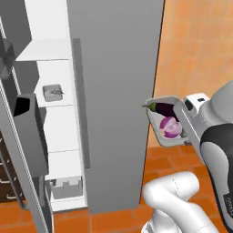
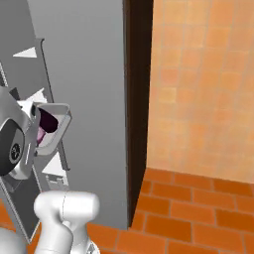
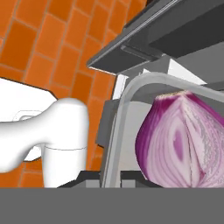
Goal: Take the meat container that has the fish and place it on the second highest rack of the freezer. Then take the vegetable container that has the eggplant and onion and place it on the highest rack of the freezer.
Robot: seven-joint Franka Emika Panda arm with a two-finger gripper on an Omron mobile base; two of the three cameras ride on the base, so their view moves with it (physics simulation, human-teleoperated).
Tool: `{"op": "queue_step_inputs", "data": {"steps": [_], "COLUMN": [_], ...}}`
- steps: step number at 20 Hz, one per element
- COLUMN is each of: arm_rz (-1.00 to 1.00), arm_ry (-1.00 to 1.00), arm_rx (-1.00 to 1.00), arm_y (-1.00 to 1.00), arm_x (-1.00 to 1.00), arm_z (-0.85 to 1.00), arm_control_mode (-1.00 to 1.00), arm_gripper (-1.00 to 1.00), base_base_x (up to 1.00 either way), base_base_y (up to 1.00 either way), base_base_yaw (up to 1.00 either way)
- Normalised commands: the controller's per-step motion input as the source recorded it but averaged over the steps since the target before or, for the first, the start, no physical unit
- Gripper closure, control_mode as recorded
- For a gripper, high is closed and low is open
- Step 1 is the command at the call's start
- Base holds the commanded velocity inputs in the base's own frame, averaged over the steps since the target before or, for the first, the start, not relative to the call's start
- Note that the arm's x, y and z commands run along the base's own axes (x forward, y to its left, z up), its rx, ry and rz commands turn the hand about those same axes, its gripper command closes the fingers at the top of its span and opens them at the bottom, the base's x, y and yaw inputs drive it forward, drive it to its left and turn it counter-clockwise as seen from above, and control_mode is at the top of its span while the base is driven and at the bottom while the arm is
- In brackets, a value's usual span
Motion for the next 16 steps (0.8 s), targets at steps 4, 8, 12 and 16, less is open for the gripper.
{"op": "queue_step_inputs", "data": {"steps": [4, 8, 12, 16], "arm_rz": [0.0, 0.0, 0.0, 0.0], "arm_ry": [0.0, 0.0, 0.0, 0.0], "arm_rx": [0.0, 0.0, 0.0, 0.0], "arm_y": [0.0, 0.0, 0.0, 0.0], "arm_x": [0.0, 0.0, 0.0, 0.0], "arm_z": [0.0, 0.0, 0.0, 0.0], "arm_control_mode": [1.0, 1.0, 1.0, 1.0], "arm_gripper": [1.0, 1.0, 1.0, 1.0], "base_base_x": [0.32, 0.23, 0.34, 0.39], "base_base_y": [0.42, 0.68, 0.35, 0.19], "base_base_yaw": [0.31, 0.27, 0.27, 0.2]}}
